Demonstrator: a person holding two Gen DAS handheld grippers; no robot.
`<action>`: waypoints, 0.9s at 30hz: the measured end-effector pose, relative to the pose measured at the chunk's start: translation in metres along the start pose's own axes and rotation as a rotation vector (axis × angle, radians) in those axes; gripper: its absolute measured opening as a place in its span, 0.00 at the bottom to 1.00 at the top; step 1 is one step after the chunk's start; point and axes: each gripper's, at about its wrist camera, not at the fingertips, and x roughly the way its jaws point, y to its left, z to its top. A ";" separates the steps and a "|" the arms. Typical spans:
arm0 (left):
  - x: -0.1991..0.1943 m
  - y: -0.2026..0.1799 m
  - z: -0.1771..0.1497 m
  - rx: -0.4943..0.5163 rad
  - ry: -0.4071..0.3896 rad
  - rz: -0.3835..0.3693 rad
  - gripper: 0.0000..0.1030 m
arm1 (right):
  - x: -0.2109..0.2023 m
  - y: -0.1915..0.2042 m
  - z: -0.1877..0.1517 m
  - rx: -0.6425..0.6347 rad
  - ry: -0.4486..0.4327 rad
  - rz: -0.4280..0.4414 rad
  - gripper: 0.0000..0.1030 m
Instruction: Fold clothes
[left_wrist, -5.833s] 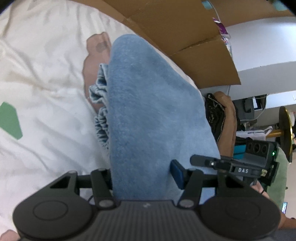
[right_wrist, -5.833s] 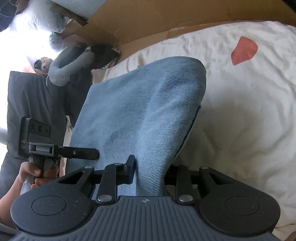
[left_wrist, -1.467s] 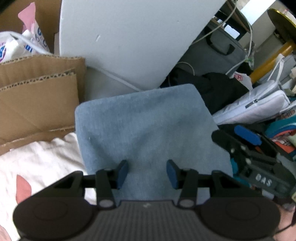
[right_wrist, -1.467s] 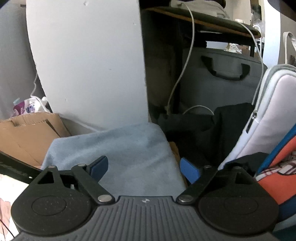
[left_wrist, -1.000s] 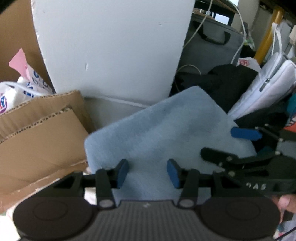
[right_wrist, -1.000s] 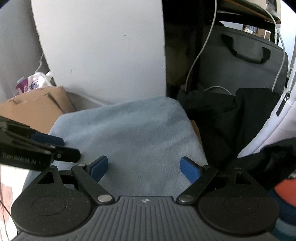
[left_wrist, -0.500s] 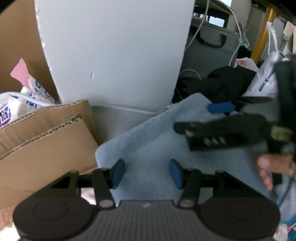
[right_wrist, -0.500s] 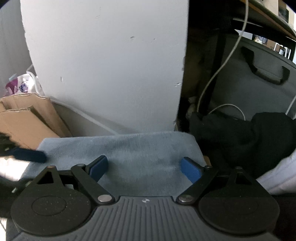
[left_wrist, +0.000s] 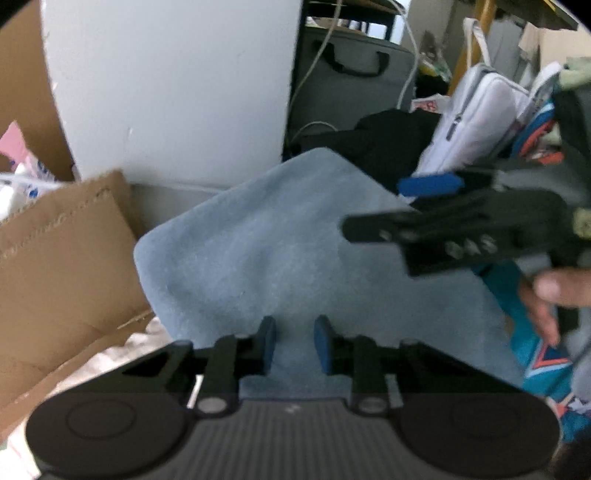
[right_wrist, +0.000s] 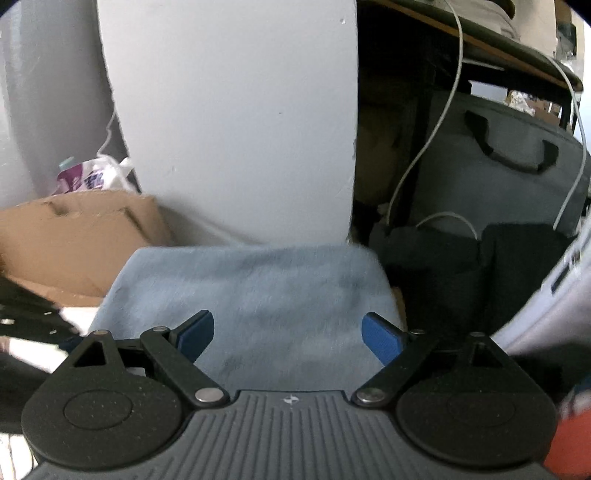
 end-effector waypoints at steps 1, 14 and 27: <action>0.002 0.001 -0.001 -0.005 -0.002 0.002 0.27 | 0.000 0.001 -0.005 -0.002 0.010 -0.001 0.88; 0.024 -0.004 0.002 0.028 0.042 0.037 0.28 | -0.023 0.002 -0.079 -0.025 0.081 -0.008 0.88; 0.026 -0.002 -0.002 0.038 0.024 0.037 0.28 | -0.057 -0.016 -0.130 -0.010 0.156 -0.029 0.87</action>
